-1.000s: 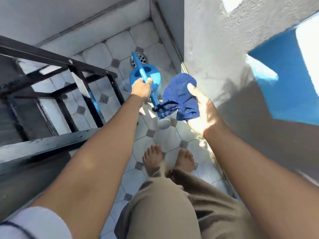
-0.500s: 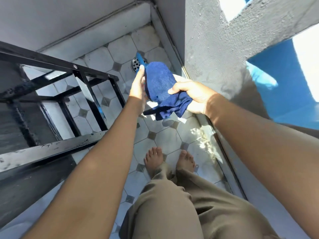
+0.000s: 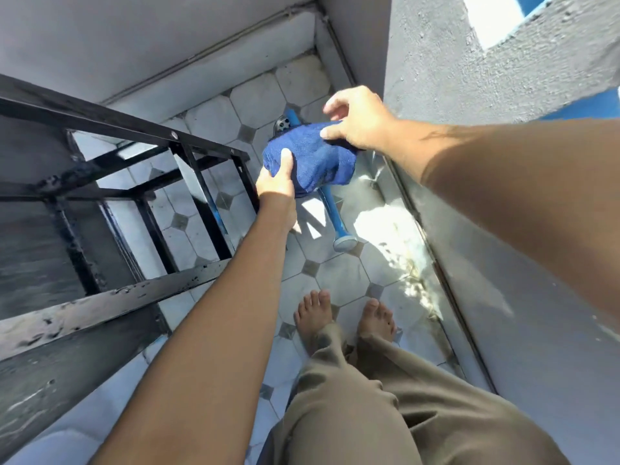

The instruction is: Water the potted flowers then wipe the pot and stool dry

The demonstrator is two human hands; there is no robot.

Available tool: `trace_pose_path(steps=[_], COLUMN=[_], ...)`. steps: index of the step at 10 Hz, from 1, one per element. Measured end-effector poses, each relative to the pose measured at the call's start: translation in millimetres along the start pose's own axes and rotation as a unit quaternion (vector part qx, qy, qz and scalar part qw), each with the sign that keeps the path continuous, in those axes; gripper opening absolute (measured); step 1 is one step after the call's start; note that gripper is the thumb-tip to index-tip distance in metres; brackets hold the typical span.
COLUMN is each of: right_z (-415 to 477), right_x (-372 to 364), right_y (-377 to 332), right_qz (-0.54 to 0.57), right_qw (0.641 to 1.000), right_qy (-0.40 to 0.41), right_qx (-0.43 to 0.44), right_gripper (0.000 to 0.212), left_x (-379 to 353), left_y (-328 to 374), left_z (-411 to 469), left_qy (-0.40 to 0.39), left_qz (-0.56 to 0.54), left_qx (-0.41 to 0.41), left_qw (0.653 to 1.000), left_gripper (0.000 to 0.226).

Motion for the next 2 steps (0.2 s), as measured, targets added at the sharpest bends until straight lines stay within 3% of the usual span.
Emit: trace_pose_path(steps=[1,2], right_z=[-170,-211], right_x=[101,91], right_y=[-168,-190], right_qz=[0.04,0.048], right_qw=[0.999,0.996], right_qy=[0.022,-0.053], right_qx=[-0.004,0.049], right_gripper=[0.053,0.049], left_x=[-5,-6], left_y=[-15,-14], left_z=[12,8], left_qy=[-0.027,-0.038], left_qz=[0.122,0.249], left_qx=[0.054,0.027], left_qw=[0.991,0.967], left_gripper=[0.077,0.08])
Point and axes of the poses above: each hand's wrist, its own z-axis towards the middle knuckle, its own x-axis out of the back of the hand, y = z × x, the point moved 8 cm from there along z, towards the middle knuckle, and after that the axes turned 2 degrees about -z, right-handed, at the moved point
